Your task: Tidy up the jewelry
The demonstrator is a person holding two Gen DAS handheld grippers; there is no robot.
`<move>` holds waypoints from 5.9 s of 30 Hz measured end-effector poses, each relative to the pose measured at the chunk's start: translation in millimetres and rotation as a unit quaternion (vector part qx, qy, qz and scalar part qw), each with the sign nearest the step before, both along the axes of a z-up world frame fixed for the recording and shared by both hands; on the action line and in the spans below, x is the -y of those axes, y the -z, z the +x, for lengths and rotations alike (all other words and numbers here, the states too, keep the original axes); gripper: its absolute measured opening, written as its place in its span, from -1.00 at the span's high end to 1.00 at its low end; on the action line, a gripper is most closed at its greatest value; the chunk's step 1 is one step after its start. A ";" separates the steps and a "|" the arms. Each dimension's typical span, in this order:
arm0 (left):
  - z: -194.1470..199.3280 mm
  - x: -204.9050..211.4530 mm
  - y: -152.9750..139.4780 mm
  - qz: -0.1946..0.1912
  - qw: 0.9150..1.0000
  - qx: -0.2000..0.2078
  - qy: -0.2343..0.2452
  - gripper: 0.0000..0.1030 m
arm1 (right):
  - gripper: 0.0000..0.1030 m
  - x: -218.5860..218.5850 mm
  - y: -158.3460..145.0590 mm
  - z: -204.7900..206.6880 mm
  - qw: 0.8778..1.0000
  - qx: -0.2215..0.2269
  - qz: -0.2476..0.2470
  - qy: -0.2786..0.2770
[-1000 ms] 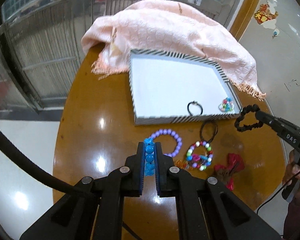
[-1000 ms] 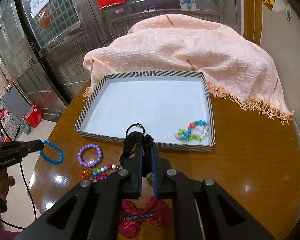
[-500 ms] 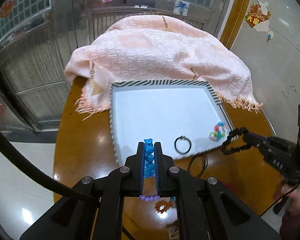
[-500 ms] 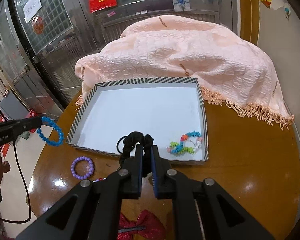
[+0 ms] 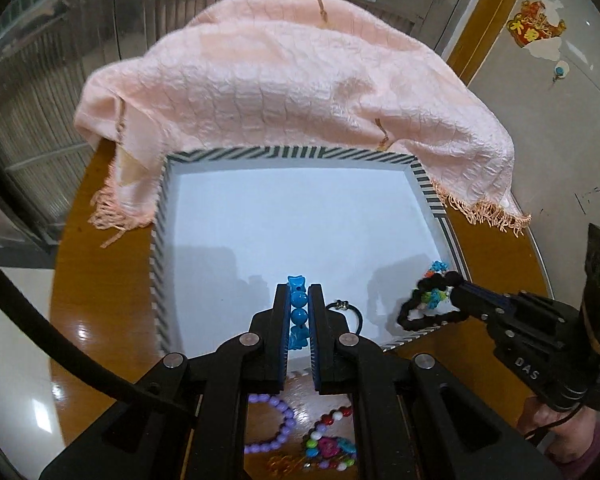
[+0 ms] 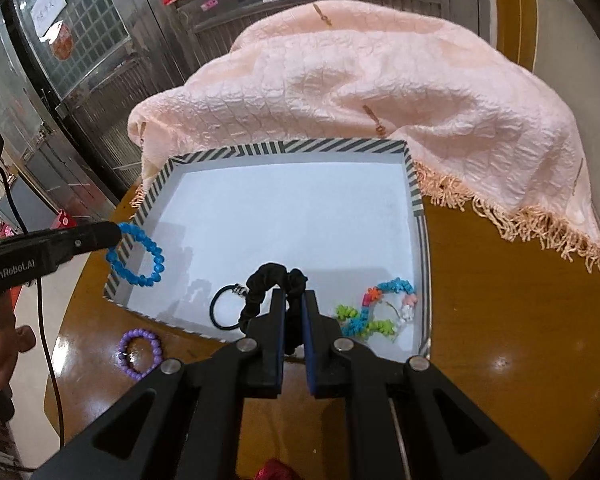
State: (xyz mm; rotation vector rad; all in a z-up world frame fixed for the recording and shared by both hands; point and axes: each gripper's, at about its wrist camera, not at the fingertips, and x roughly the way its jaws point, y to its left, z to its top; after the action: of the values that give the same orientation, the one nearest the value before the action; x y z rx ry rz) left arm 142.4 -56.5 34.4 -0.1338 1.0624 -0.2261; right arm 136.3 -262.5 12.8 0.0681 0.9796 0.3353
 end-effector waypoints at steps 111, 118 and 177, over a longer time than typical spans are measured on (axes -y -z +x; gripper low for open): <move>-104.5 -81.2 52.5 0.050 0.997 -0.036 -0.056 0.39 | 0.08 -50.1 34.1 -88.8 0.998 -0.028 -0.059 0.026; -94.2 -80.7 59.0 0.034 0.996 -0.048 -0.068 0.39 | 0.31 -59.6 57.5 -51.8 0.998 -0.031 -0.056 0.026; -59.3 -40.1 -46.2 0.088 0.993 0.079 -0.015 0.91 | 0.94 -35.1 -44.9 -42.9 0.998 0.060 0.009 -0.034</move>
State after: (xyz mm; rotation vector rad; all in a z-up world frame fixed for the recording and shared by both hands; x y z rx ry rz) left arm 83.0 -16.4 80.6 0.0273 0.9185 -0.1135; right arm 93.4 -227.4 57.7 0.0315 0.8613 0.4058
